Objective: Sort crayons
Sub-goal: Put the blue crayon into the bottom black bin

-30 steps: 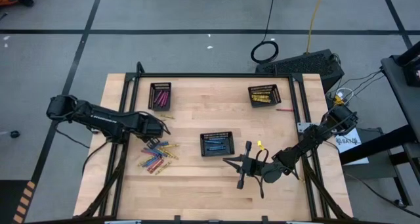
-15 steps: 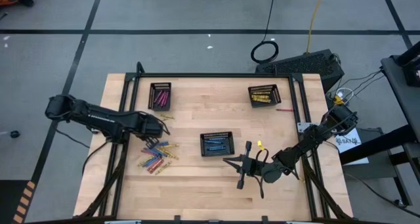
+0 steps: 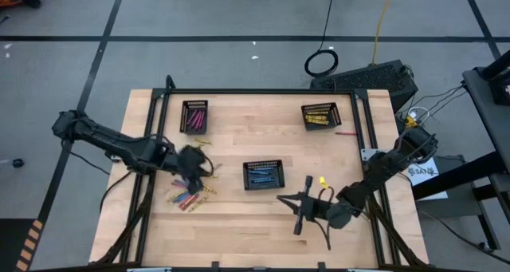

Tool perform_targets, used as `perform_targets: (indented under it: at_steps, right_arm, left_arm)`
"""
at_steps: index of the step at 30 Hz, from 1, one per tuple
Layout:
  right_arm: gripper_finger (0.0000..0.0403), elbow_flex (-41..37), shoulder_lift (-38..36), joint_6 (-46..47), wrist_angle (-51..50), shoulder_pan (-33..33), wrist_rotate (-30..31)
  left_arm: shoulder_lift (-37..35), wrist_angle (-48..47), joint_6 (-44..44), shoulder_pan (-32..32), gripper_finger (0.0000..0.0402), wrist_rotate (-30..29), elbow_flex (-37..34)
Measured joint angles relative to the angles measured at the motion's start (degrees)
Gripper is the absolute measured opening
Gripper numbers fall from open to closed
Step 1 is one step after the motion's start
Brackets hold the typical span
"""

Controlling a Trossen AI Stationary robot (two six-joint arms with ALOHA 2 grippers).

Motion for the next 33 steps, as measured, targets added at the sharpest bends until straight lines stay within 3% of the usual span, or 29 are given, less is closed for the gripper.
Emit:
perform_targets:
  at_steps: [6, 11, 13, 17, 23, 28, 33]
  right_arm:
    - [0.0000, 0.00, -5.57, -6.16, -1.89, 6.75, 14.15]
    - [0.0000, 0.00, -10.18, -10.04, -1.81, 10.77, 20.21]
    - [0.0000, 0.00, -11.22, -10.57, -1.80, 11.33, 20.30]
    - [0.0000, 0.00, -11.35, -10.68, -1.88, 11.44, 20.28]
    - [0.0000, 0.00, -9.90, -10.33, -2.50, 11.42, 20.26]
    - [0.0000, 0.00, -9.66, -9.52, -2.88, 11.42, 20.24]
    - [0.0000, 0.00, -9.63, -9.52, -2.98, 11.42, 20.24]
  left_arm:
    - [8.40, 32.10, 15.30, -0.86, 0.0001, -5.92, -0.42]
    - [21.31, 43.84, 23.61, 4.54, 0.0001, -5.98, 3.60]
    - [26.78, 43.28, 24.42, 6.92, 0.0001, -4.13, 7.17]
    - [36.50, 33.32, 27.50, 9.34, 0.0001, -0.63, 15.23]
    - [45.55, 19.58, 29.84, 9.62, 0.0001, -0.43, 24.20]
    - [46.34, 17.55, 32.46, 9.25, 0.0005, -0.28, 26.70]
    - [42.90, 17.33, 34.41, 9.20, 0.0045, -0.32, 27.93]
